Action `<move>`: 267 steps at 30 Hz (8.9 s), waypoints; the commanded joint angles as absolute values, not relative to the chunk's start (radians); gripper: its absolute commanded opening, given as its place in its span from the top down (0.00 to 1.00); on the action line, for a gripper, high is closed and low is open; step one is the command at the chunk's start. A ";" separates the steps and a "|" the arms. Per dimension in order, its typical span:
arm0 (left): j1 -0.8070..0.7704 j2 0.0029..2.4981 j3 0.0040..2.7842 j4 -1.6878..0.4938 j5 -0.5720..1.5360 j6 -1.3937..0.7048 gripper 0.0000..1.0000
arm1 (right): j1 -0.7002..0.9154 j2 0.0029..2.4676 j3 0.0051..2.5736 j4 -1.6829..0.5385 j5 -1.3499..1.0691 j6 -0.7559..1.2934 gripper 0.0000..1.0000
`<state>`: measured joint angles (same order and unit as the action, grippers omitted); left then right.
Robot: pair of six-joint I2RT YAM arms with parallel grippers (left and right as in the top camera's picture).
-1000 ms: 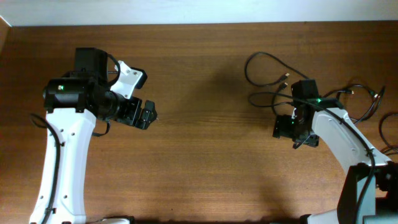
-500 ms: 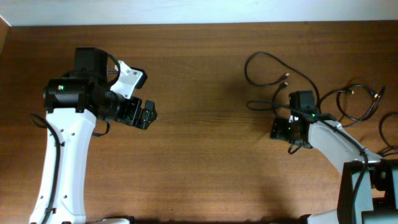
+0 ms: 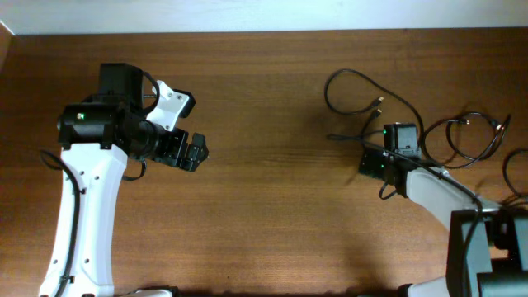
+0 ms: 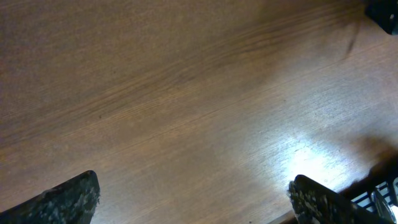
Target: Untangle cables
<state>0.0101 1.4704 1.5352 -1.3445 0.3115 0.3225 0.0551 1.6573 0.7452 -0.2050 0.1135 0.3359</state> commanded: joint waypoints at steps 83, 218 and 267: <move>0.016 1.475 1.534 -1.345 0.326 0.338 0.01 | 0.006 1.238 1.169 -1.026 0.034 0.236 0.01; 0.014 0.005 0.008 -0.087 0.004 -0.003 0.01 | 0.006 1.238 1.169 -1.026 0.034 0.236 0.01; 0.014 0.005 0.008 -0.084 0.003 0.031 0.01 | 0.006 1.255 1.169 -1.026 0.034 0.236 0.01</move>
